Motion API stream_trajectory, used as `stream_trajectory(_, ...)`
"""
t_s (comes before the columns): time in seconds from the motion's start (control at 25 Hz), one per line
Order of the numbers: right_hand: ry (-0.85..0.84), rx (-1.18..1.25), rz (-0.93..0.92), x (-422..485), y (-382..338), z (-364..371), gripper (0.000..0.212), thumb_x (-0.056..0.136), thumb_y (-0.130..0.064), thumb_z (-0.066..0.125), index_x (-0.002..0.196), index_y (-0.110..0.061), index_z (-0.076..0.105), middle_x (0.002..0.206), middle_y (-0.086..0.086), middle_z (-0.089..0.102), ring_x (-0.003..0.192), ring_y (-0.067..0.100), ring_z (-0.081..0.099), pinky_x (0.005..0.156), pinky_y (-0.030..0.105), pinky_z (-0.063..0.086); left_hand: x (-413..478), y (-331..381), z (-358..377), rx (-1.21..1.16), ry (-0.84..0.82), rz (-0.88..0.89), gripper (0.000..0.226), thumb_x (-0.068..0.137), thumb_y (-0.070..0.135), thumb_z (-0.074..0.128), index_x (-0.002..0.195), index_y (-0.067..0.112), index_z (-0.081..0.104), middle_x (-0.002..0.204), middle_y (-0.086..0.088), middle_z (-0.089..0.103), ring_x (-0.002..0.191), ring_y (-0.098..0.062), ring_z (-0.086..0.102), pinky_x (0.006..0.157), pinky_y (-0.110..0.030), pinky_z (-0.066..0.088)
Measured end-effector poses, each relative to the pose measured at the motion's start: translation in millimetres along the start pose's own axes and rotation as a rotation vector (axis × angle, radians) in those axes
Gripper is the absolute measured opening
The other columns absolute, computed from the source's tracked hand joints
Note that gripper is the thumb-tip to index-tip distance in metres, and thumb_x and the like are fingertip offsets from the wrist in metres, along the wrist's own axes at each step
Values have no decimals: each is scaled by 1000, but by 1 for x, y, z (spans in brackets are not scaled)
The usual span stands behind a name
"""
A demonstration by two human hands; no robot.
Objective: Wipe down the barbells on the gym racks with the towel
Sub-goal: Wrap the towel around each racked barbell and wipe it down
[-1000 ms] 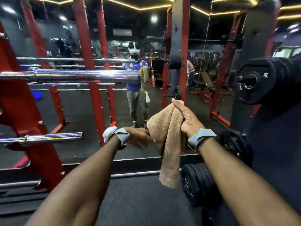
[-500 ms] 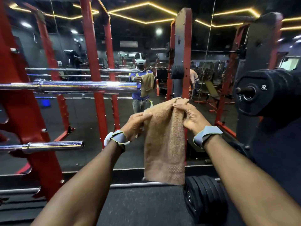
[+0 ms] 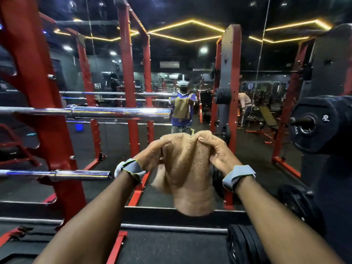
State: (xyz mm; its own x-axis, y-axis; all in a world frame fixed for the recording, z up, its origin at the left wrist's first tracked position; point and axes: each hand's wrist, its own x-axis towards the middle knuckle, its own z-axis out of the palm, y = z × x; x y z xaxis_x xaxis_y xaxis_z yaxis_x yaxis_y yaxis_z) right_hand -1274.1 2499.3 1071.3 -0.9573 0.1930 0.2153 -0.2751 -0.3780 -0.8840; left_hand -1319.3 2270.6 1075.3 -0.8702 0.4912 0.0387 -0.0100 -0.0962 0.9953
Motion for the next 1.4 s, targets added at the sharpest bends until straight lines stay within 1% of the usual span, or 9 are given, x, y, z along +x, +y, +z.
stream_trajectory(0.08,16,24,-34,-1,3,13,31,67,-2,76,97,1,71,88,13,71,82,22,69,74,30,56,-8,-4,-6,114,-67,-108,13,92,34,62,95,23,68,77,2,61,65,-10,59,70,-27,50)
stream_trajectory(0.16,72,76,-47,2,6,20,25,70,3,74,95,1,70,82,10,72,75,19,68,69,27,56,-11,-8,-11,-41,38,6,8,90,22,66,97,18,67,82,-3,62,66,-11,61,63,-23,53)
stream_trajectory(0.24,121,150,-66,9,5,23,24,76,7,72,99,2,70,83,9,72,75,17,68,69,26,56,-18,-6,-14,-183,116,59,16,90,24,64,104,17,65,91,-5,64,76,-14,62,69,-25,53)
stream_trajectory(0.36,110,130,-96,14,3,33,31,77,9,72,107,7,68,82,8,71,73,16,67,67,24,55,-28,-10,-21,91,56,-35,10,92,22,66,84,18,71,79,2,68,72,-11,62,74,-29,52)
stream_trajectory(0.52,81,131,-87,13,1,46,16,81,11,69,89,-3,70,69,1,73,63,10,68,59,19,54,-33,0,-31,85,239,236,7,83,17,76,87,16,71,79,3,69,71,-7,63,69,-23,48)
stream_trajectory(0.68,24,135,-109,23,-10,60,14,85,11,65,90,-1,68,67,1,73,61,9,69,58,19,54,-34,26,-36,98,318,392,14,88,8,69,101,4,70,83,-1,70,72,-7,63,60,-16,50)
stream_trajectory(0.84,-3,96,-147,42,-30,83,15,85,9,64,95,-2,68,68,2,73,61,11,68,59,22,55,-27,54,-46,98,325,490,7,89,5,68,94,1,68,86,-5,69,75,-12,63,65,-20,52)
stream_trajectory(0.96,-1,57,-203,62,-45,100,17,86,9,64,95,-5,67,67,0,73,61,10,68,58,21,54,-8,78,-62,137,304,569,20,90,7,67,101,-9,64,93,-12,65,85,-20,60,74,-27,50)
stream_trajectory(1.4,100,-47,-385,148,-71,135,21,83,10,60,98,-3,68,83,8,74,76,17,68,72,28,57,107,158,-125,442,10,788,35,85,16,66,117,2,63,108,-10,68,99,-18,61,92,-40,50)
